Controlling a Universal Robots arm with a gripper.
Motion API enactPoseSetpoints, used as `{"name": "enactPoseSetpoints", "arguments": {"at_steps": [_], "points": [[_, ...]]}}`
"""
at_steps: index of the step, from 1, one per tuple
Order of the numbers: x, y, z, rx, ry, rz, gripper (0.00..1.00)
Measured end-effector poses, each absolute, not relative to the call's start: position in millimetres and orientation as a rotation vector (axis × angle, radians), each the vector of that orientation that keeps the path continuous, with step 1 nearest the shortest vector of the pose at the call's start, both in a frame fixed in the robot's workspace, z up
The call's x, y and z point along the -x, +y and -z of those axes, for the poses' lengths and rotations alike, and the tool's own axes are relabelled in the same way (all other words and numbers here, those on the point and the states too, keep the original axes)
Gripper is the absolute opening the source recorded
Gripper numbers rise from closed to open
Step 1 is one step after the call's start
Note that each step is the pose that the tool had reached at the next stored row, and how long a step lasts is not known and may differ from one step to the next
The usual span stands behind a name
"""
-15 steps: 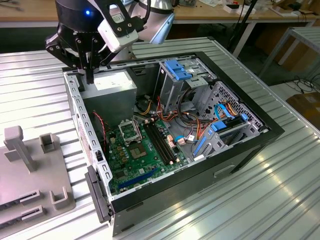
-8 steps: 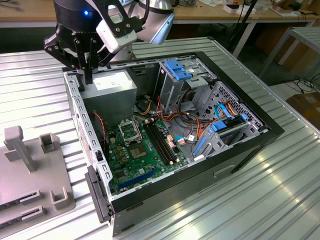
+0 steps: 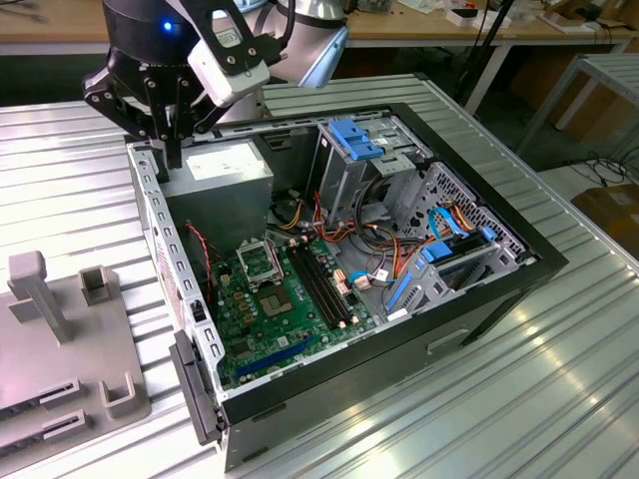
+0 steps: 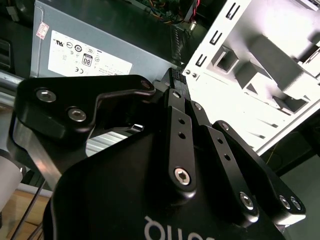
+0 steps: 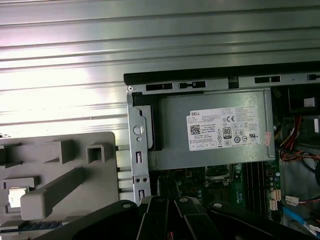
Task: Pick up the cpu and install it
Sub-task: 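Reach for the cpu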
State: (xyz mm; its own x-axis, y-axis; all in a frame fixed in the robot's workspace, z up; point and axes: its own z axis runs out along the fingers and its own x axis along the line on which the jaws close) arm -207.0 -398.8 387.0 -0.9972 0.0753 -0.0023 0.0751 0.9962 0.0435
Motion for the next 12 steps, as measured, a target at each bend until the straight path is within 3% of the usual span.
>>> {"name": "enactPoseSetpoints", "arguments": {"at_steps": [12], "points": [[212.3,-398.9,-386.4,-0.118,3.138,-0.068,0.11]]}}
